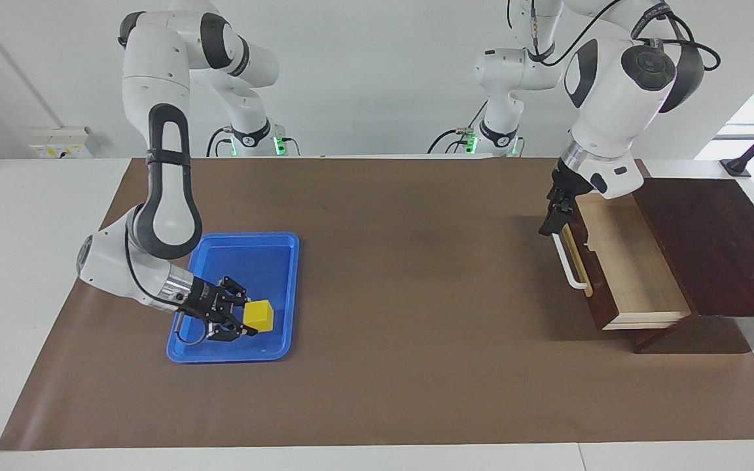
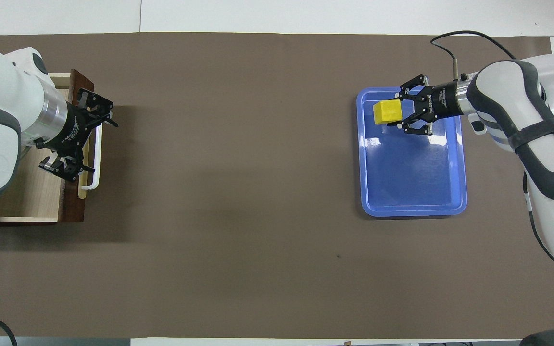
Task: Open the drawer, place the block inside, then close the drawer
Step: 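Lift the yellow cube with the right gripper toward the approaching left gripper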
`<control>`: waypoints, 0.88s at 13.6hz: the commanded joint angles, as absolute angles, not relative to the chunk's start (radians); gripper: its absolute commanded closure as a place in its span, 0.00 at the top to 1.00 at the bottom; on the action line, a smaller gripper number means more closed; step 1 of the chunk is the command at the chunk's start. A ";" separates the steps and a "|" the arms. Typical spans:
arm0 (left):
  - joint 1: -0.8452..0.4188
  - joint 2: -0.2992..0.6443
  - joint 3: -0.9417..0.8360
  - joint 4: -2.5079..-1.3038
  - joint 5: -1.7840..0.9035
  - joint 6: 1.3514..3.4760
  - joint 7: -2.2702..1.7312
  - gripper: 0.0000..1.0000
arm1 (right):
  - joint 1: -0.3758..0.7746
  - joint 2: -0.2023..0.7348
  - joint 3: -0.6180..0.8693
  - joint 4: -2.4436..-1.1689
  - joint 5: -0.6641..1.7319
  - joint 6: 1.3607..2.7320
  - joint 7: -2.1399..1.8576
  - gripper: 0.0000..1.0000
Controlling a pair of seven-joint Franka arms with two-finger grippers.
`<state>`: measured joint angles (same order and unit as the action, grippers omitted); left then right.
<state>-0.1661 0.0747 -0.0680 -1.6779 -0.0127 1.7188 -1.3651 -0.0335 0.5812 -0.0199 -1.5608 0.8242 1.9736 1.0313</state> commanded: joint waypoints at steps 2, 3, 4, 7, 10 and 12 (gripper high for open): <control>-0.169 0.052 -0.063 -1.709 -0.026 1.784 -1.624 1.00 | 0.040 0.571 -0.009 -1.416 0.718 1.905 1.187 0.00; -0.170 0.054 -0.061 -1.709 -0.026 1.795 -1.675 1.00 | 0.064 0.572 -0.008 -1.390 0.721 1.901 1.231 0.00; -0.172 0.057 -0.061 -1.703 -0.026 1.798 -1.713 1.00 | 0.077 0.572 -0.003 -1.387 0.719 1.901 1.262 0.00; -0.179 0.074 -0.067 -1.684 -0.026 1.804 -1.874 1.00 | 0.156 0.571 0.006 -1.353 0.729 1.902 1.327 0.00; -0.270 0.253 -0.066 -1.501 -0.023 1.698 -2.006 1.00 | 0.276 0.551 0.005 -1.353 0.735 1.930 1.413 0.00; -0.320 0.308 -0.064 -1.422 -0.025 1.689 -2.077 1.00 | 0.351 0.535 0.003 -1.376 0.724 2.028 1.507 0.00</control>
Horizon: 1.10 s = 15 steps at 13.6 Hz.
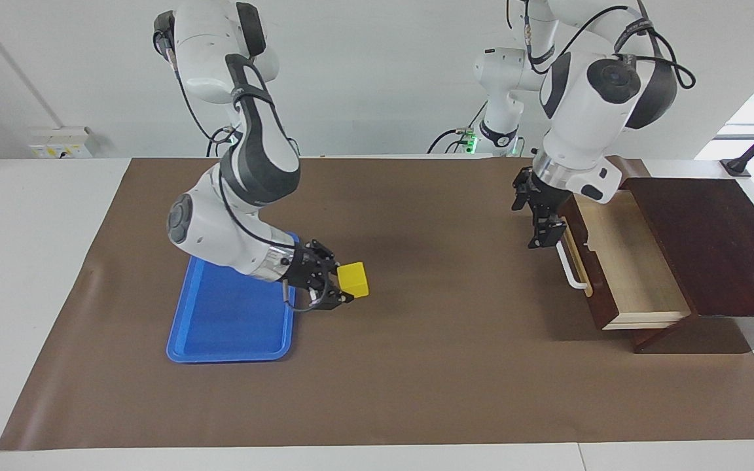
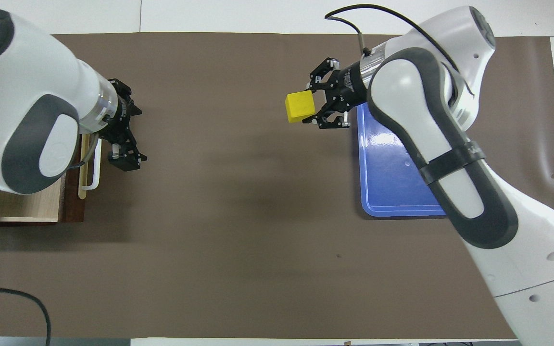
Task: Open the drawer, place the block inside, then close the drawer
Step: 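Lift the yellow cube with the right gripper toward the approaching left gripper, then grasp the cube with the left gripper and open the right gripper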
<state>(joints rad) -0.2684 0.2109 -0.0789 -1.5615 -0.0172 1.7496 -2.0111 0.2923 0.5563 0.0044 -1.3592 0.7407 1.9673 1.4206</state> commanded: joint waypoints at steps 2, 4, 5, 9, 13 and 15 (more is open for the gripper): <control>-0.359 0.368 -0.060 -1.350 -0.026 1.655 -2.135 1.00 | 0.400 0.534 0.003 -1.391 0.723 2.100 1.606 0.00; -0.371 0.397 -0.063 -1.299 -0.029 1.663 -2.210 1.00 | 0.417 0.535 0.005 -1.387 0.727 2.121 1.652 0.00; -0.386 0.396 -0.061 -1.310 -0.035 1.677 -2.221 1.00 | 0.428 0.535 0.005 -1.387 0.730 2.121 1.654 0.00; -0.478 0.419 -0.060 -1.324 -0.026 1.721 -2.270 1.00 | 0.431 0.534 0.003 -1.407 0.726 2.146 1.692 0.00; -0.498 0.457 -0.055 -1.310 -0.026 1.775 -2.273 1.00 | 0.474 0.531 -0.005 -1.419 0.704 2.148 1.710 0.00; -0.500 0.468 -0.048 -1.305 -0.012 1.796 -2.273 1.00 | 0.477 0.529 -0.005 -1.419 0.683 2.146 1.723 0.00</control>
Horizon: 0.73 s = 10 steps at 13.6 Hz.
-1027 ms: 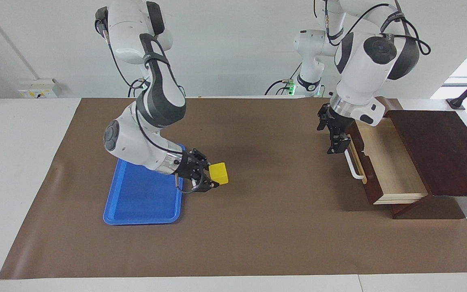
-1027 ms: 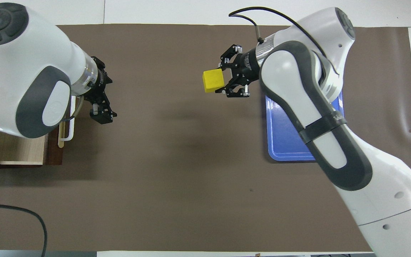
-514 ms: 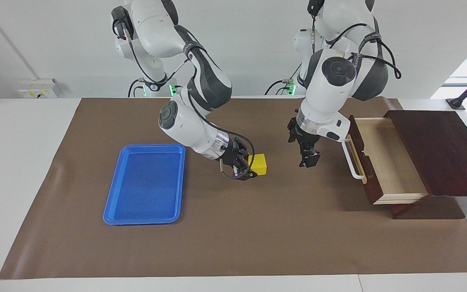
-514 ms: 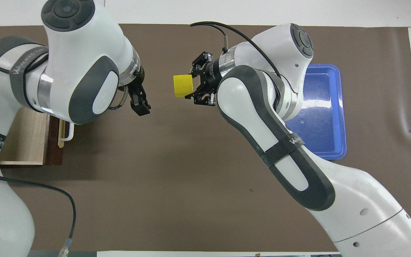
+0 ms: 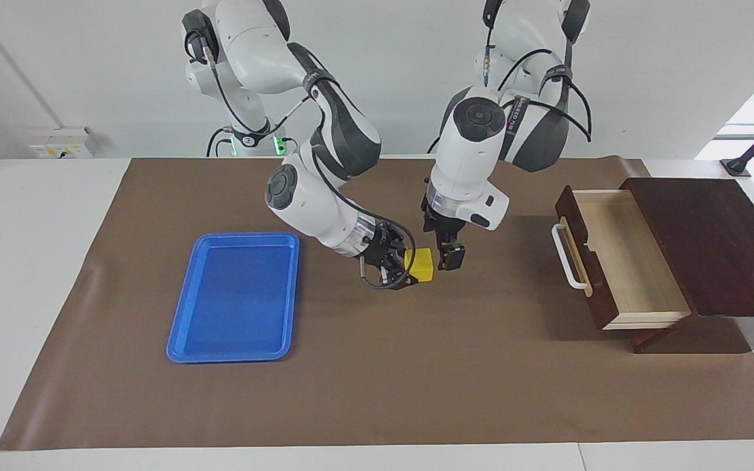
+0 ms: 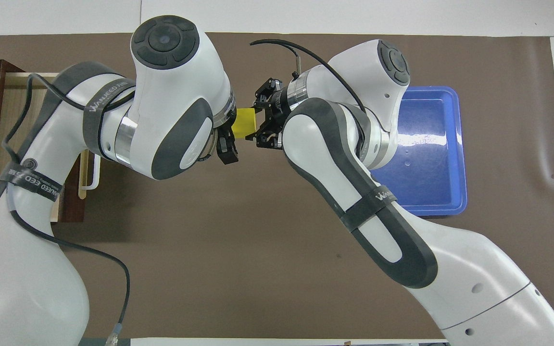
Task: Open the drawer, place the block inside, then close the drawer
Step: 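Grasp the cube with the left gripper and open the right gripper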
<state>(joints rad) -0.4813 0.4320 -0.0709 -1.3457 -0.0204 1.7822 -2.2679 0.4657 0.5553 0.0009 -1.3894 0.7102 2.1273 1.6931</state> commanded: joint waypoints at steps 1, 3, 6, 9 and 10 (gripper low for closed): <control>-0.512 0.472 -0.048 -1.305 0.004 1.798 -2.273 1.00 | 0.482 0.529 -0.005 -1.419 0.681 2.146 1.724 0.00; -0.517 0.476 -0.048 -1.307 0.008 1.819 -2.272 1.00 | 0.488 0.529 -0.005 -1.419 0.681 2.146 1.724 0.00; -0.520 0.485 -0.049 -1.308 0.031 1.825 -2.270 1.00 | 0.488 0.529 -0.005 -1.427 0.669 2.149 1.723 0.00; -0.522 0.480 -0.049 -1.308 0.037 1.818 -2.270 0.90 | 0.488 0.529 -0.005 -1.427 0.667 2.149 1.723 0.00; -0.525 0.480 -0.049 -1.310 0.035 1.819 -2.270 0.77 | 0.488 0.529 -0.005 -1.427 0.667 2.149 1.723 0.00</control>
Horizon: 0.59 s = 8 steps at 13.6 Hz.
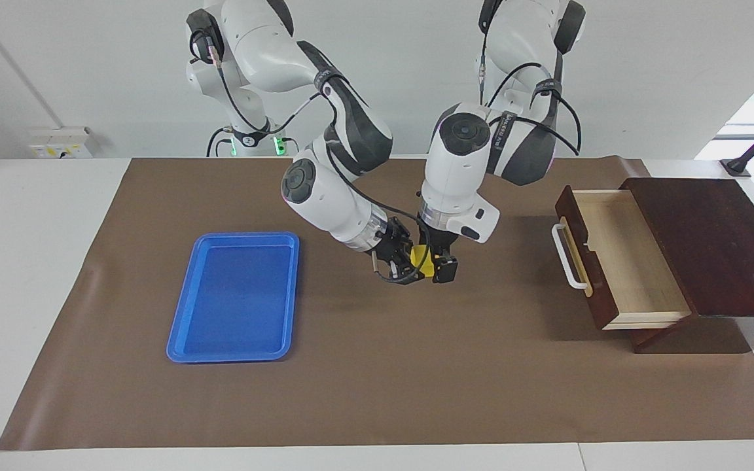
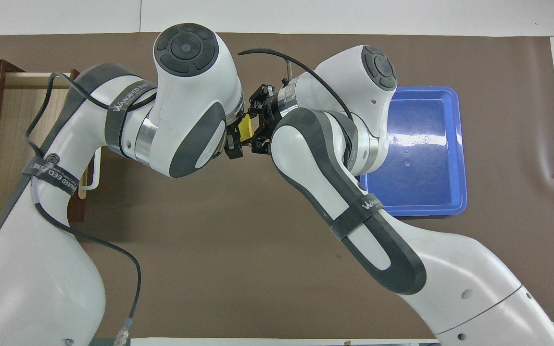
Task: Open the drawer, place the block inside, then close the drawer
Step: 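Grasp the cube with the left gripper and open the right gripper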
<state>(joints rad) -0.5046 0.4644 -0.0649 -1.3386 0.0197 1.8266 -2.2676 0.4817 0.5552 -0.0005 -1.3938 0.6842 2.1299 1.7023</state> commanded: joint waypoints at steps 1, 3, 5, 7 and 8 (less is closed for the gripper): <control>-0.525 0.480 -0.051 -1.313 0.035 1.827 -2.270 0.73 | 0.488 0.529 -0.005 -1.427 0.667 2.149 1.721 0.00; -0.535 0.479 -0.051 -1.325 0.037 1.832 -2.269 0.56 | 0.488 0.529 -0.005 -1.427 0.667 2.151 1.720 0.00; -0.538 0.479 -0.051 -1.328 0.035 1.833 -2.264 0.12 | 0.486 0.529 -0.005 -1.427 0.667 2.151 1.720 0.00; -0.538 0.477 -0.051 -1.330 0.035 1.832 -2.263 0.00 | 0.488 0.529 -0.005 -1.427 0.667 2.149 1.721 0.00; -0.537 0.477 -0.051 -1.330 0.035 1.832 -2.263 0.00 | 0.488 0.529 -0.005 -1.427 0.667 2.149 1.721 0.00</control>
<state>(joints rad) -0.5195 0.4676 -0.0644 -1.3390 0.0265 1.8272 -2.2476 0.4816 0.5551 -0.0037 -1.3993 0.6770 2.1296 1.6937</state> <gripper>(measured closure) 0.427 0.445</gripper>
